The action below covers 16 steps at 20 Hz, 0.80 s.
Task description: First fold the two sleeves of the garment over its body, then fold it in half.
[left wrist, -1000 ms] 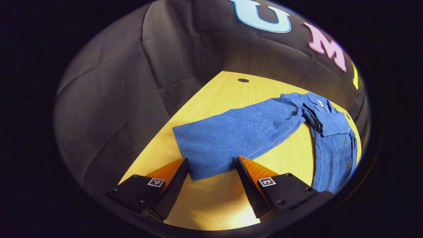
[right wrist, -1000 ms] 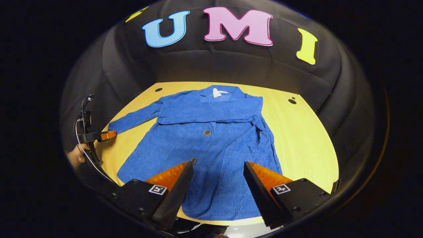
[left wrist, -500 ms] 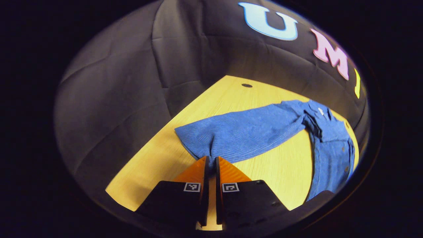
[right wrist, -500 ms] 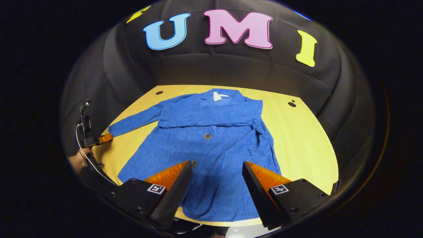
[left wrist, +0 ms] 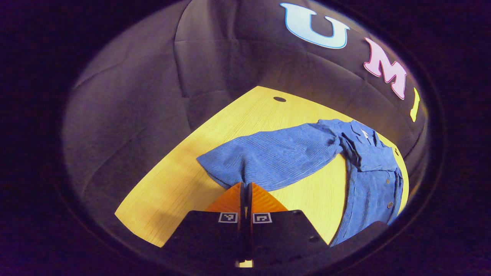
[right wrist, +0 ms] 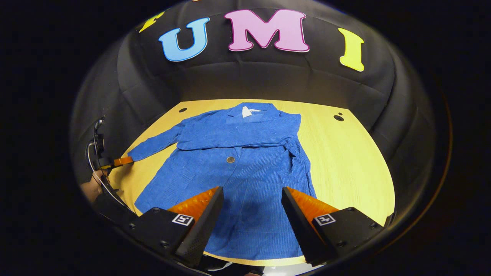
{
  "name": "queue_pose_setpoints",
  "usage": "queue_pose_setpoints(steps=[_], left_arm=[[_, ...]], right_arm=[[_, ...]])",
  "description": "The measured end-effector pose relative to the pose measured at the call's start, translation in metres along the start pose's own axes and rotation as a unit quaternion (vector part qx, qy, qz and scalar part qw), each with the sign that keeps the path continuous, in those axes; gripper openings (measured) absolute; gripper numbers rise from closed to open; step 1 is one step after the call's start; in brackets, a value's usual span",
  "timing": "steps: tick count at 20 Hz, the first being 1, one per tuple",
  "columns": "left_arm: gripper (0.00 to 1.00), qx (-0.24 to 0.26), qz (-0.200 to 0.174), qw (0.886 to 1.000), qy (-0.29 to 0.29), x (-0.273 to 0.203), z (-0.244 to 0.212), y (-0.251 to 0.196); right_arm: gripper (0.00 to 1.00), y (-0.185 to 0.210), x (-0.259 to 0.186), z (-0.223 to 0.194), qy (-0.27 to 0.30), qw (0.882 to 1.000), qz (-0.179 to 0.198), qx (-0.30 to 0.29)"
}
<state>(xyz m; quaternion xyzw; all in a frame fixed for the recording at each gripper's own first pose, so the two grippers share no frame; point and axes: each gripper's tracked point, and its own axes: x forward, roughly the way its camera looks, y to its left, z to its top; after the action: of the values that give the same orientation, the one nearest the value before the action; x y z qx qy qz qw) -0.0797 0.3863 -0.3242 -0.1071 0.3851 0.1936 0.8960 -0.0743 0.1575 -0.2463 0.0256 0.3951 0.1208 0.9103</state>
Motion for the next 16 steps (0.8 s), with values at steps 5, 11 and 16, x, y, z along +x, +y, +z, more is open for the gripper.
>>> queue_pose_setpoints(steps=[5,11,16], left_arm=[[0.0,0.016,-0.028,0.999,-0.038,-0.018,0.051,-0.047],[0.0,0.053,-0.063,0.994,-0.069,-0.027,0.097,-0.122],[0.0,0.082,-0.097,0.989,-0.07,-0.029,0.112,-0.192]], right_arm=[[0.98,-0.013,0.001,0.005,-0.004,1.0,0.014,0.001],[0.98,-0.038,0.006,0.012,-0.012,0.999,0.022,0.022],[0.99,-0.062,0.008,0.016,-0.017,0.999,0.018,0.037]])
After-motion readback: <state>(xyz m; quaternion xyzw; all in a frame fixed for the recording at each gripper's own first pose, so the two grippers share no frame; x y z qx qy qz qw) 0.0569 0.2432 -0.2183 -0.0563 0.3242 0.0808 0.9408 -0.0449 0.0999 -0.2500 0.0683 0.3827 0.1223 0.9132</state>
